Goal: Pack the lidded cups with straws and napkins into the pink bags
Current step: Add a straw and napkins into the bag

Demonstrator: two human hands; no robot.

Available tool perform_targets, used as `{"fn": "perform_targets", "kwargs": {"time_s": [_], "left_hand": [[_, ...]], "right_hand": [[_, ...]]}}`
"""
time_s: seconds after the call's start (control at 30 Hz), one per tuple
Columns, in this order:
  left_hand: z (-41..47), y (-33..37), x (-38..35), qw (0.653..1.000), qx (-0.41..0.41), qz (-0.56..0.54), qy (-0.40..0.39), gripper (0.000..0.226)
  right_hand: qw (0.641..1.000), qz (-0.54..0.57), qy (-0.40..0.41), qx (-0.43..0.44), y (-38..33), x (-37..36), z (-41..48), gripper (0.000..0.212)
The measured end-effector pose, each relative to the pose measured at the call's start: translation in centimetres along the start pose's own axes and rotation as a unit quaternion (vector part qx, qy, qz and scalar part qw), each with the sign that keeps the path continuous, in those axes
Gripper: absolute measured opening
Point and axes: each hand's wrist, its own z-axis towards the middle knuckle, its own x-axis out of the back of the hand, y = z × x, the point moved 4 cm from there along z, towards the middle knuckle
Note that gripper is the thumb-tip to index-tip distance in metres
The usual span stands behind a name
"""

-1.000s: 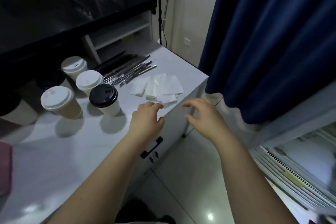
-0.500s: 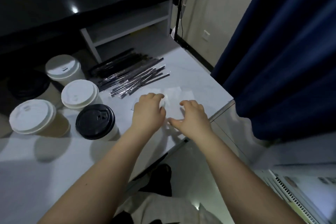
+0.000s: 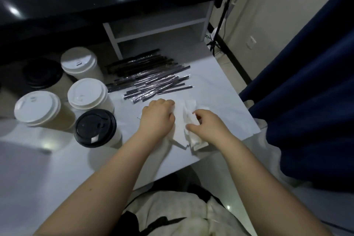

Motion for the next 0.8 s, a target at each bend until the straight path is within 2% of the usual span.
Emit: {"fn": "perform_targets", "kwargs": {"time_s": [0.07, 0.27, 0.4, 0.53, 0.67, 0.8], "left_hand": [[-0.6, 0.1, -0.1, 1.000, 0.027, -0.003, 0.015, 0.044], [-5.0, 2.2, -0.8, 0.992, 0.081, -0.039, 0.089, 0.034], [-8.4, 4.1, -2.1, 0.986, 0.103, -0.032, 0.126, 0.028], [-13.0, 4.2, -3.5, 0.977, 0.166, -0.020, 0.133, 0.032], [-18.3, 2.4, -3.0, 0.957, 0.236, 0.003, 0.166, 0.039], [-23.6, 0.1, -1.5, 0.932, 0.296, 0.002, 0.207, 0.036]], "right_hand": [[1.000, 0.003, 0.012, 0.015, 0.5, 0.5, 0.0, 0.021], [0.995, 0.070, 0.024, 0.064, 1.9, 2.6, -1.3, 0.011], [0.982, 0.114, 0.025, 0.149, 1.9, 4.5, -2.6, 0.008], [0.963, 0.148, -0.018, 0.226, 0.2, 4.4, -4.7, 0.007], [0.946, 0.106, -0.065, 0.298, -2.9, 2.3, -6.8, 0.008], [0.919, 0.019, -0.090, 0.382, -6.9, -1.2, -9.8, 0.007]]}}
